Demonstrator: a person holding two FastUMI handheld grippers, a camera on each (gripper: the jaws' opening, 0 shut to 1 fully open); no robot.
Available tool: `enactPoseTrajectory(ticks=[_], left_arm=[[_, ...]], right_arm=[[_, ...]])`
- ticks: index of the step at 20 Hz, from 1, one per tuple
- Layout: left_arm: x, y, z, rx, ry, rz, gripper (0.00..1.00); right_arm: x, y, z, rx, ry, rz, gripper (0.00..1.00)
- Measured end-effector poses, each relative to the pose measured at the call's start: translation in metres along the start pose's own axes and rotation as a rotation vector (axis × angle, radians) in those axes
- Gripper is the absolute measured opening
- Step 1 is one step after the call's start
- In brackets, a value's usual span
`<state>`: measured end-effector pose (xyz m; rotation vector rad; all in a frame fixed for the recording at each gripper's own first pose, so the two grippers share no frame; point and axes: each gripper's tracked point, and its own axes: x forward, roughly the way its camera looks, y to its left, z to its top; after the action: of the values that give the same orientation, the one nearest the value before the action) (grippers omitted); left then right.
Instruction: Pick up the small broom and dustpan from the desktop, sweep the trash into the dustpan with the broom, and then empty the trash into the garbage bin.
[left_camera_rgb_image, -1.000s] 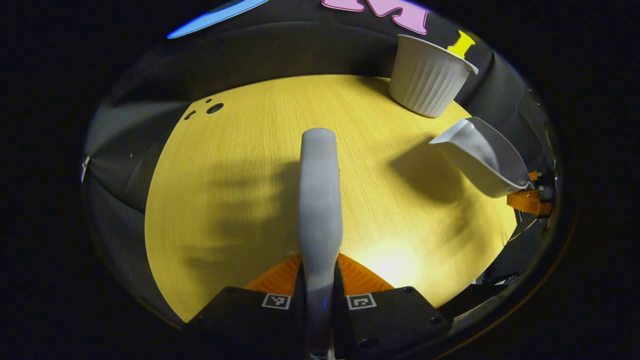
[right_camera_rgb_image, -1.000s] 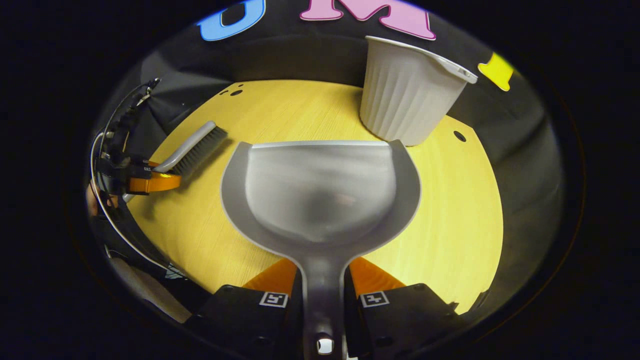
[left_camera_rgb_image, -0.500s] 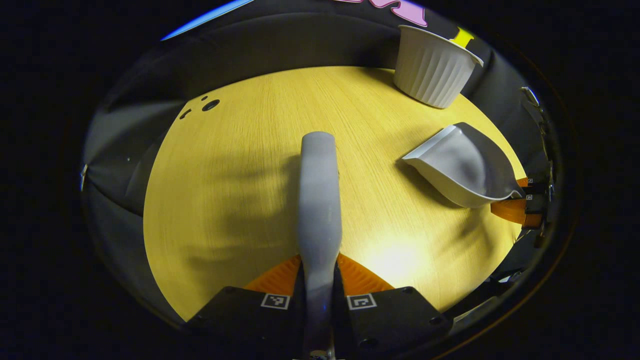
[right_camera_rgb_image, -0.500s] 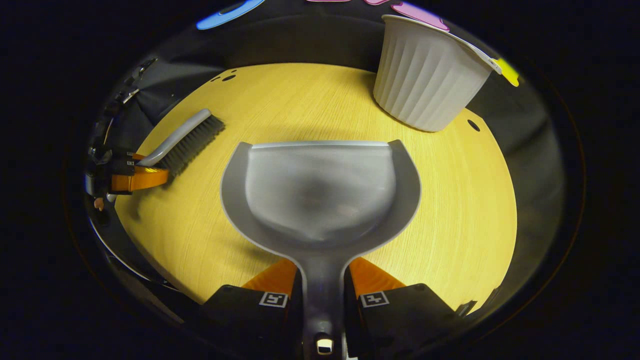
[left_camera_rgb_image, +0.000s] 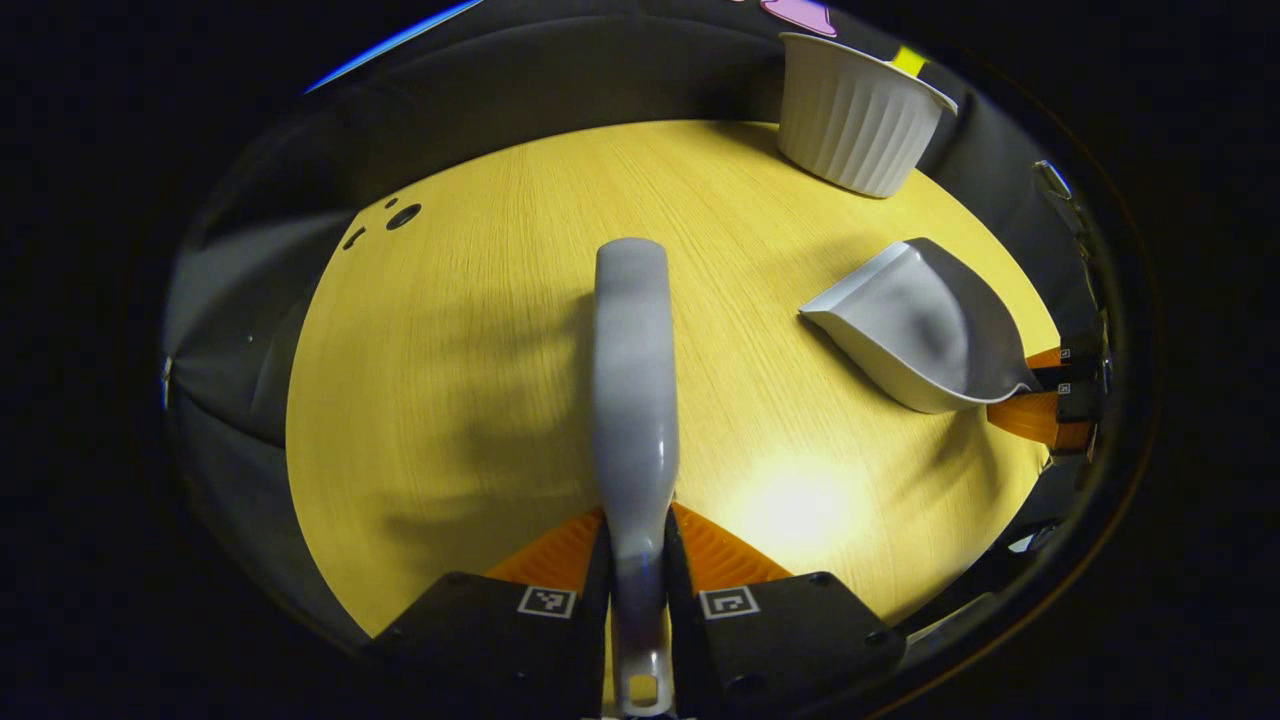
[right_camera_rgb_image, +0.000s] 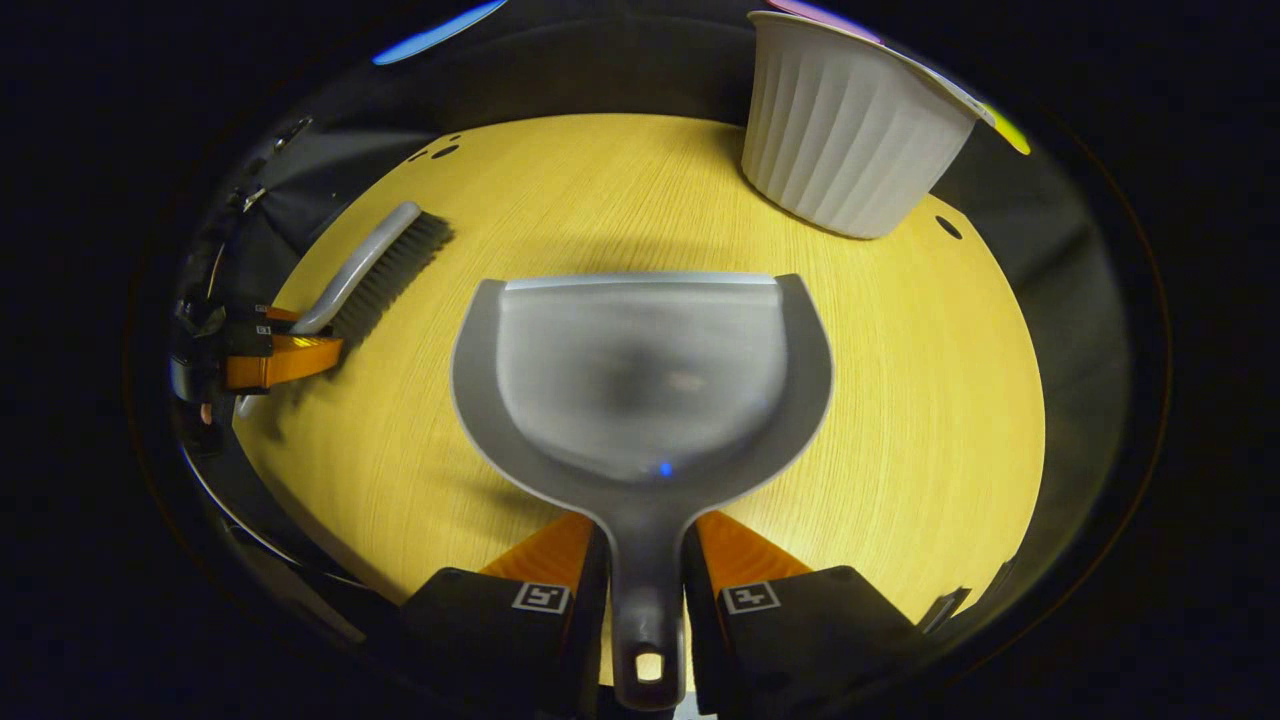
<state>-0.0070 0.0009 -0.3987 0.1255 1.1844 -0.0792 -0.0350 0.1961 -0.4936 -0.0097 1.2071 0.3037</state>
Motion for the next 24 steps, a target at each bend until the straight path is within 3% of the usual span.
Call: enactPoseTrajectory(ticks=[2, 3, 4, 7, 14, 19, 20, 21, 24], left_arm=[[-0.004, 0.0, 0.002, 0.021, -0.015, 0.005, 0.34], [-0.008, -0.001, 0.003, 0.028, -0.022, 0.005, 0.44], [-0.012, -0.002, 0.004, 0.033, -0.03, 0.009, 0.45], [-0.026, -0.003, 0.004, 0.032, -0.055, 0.018, 0.54], [-0.089, 0.001, 0.026, -0.037, -0.209, 0.024, 0.56], [-0.145, 0.002, 0.059, -0.096, -0.407, 0.008, 0.56], [-0.156, 0.003, 0.064, -0.103, -0.448, 0.007, 0.56], [-0.166, 0.002, 0.068, -0.102, -0.487, 0.003, 0.56], [-0.195, 0.005, 0.081, -0.101, -0.596, 0.013, 0.56]], right_arm=[[-0.005, 0.004, 0.0, 0.022, -0.005, 0.016, 0.41], [-0.009, 0.004, 0.001, 0.028, -0.009, 0.019, 0.36], [-0.014, 0.004, 0.002, 0.032, -0.013, 0.022, 0.43], [-0.035, 0.003, 0.008, 0.044, -0.048, 0.029, 0.46], [-0.099, 0.009, 0.046, 0.041, -0.252, 0.041, 0.5], [-0.138, 0.016, 0.074, 0.046, -0.404, 0.005, 0.5], [-0.147, 0.02, 0.081, 0.054, -0.439, 0.013, 0.41], [-0.158, 0.025, 0.087, 0.062, -0.476, 0.023, 0.51], [-0.19, 0.029, 0.103, 0.052, -0.592, 0.0, 0.56]])
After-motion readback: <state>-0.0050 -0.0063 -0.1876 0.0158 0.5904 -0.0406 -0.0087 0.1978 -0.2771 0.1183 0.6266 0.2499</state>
